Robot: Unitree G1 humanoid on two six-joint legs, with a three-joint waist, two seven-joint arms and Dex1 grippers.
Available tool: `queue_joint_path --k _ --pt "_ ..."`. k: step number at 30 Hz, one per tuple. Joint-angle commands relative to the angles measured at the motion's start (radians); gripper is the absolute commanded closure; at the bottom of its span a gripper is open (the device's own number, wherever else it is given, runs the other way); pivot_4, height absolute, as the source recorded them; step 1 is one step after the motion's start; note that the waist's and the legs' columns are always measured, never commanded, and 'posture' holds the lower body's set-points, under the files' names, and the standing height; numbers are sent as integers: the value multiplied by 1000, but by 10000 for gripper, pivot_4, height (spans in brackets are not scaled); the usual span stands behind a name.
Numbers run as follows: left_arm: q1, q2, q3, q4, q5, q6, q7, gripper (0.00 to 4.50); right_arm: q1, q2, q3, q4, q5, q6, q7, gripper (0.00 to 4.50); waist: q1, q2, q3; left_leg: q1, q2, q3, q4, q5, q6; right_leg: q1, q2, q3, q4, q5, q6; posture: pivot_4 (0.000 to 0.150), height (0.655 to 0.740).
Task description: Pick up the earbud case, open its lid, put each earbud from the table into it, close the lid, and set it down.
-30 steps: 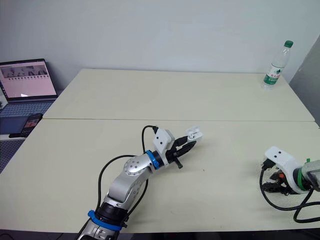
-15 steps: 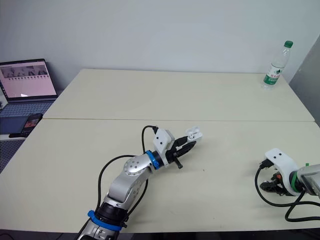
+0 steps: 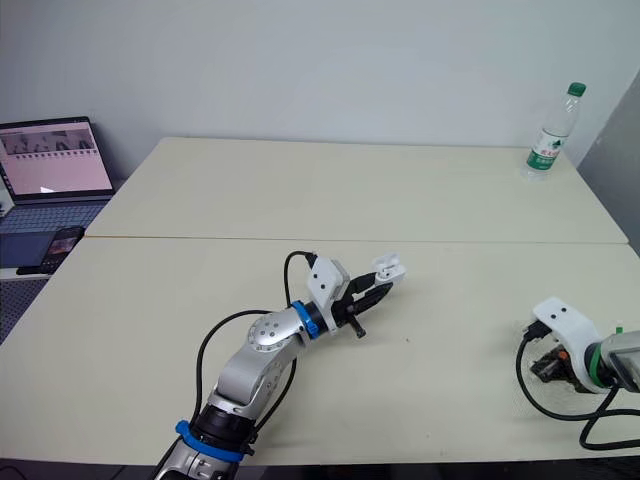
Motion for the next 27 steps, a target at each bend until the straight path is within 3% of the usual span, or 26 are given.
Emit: queue_joint_path --k 1,5,8,16,21,27 --pt "-5 -8 -5 -23 0 -27 -2 37344 63 -59 7 10 -93 -328 110 41554 -1 0 0 0 0 0 0 0 0 0 0 0 0 0 0 1500 7362" --pt "-5 -9 -5 -24 -1 -26 0 37344 89 -107 39 146 -201 -788 271 41554 -1 0 0 1 0 1 0 0 0 0 0 0 0 0 0 1500 7362" --pt "-7 -9 -4 -22 0 -25 1 37344 9 -92 85 280 -227 -1136 414 41554 -2 0 1 1 0 1 0 0 0 1 0 0 0 0 0 1500 7362" --pt "-5 -12 0 -30 2 -21 13 37344 -453 -31 382 687 -546 -1790 638 41554 -4 0 3 4 1 2 0 0 0 2 0 1 1 1 -3 1500 7362" --pt "-4 -15 0 -31 5 -22 21 37344 -628 29 514 854 -695 -2028 652 41554 -2 2 3 5 1 3 0 0 0 2 0 1 2 2 -7 1500 7362" --pt "1 -13 1 -38 4 -21 33 37344 -680 46 571 920 -801 -2157 583 41554 -1 1 3 6 0 3 0 0 0 4 -4 1 3 2 -8 1500 7362"
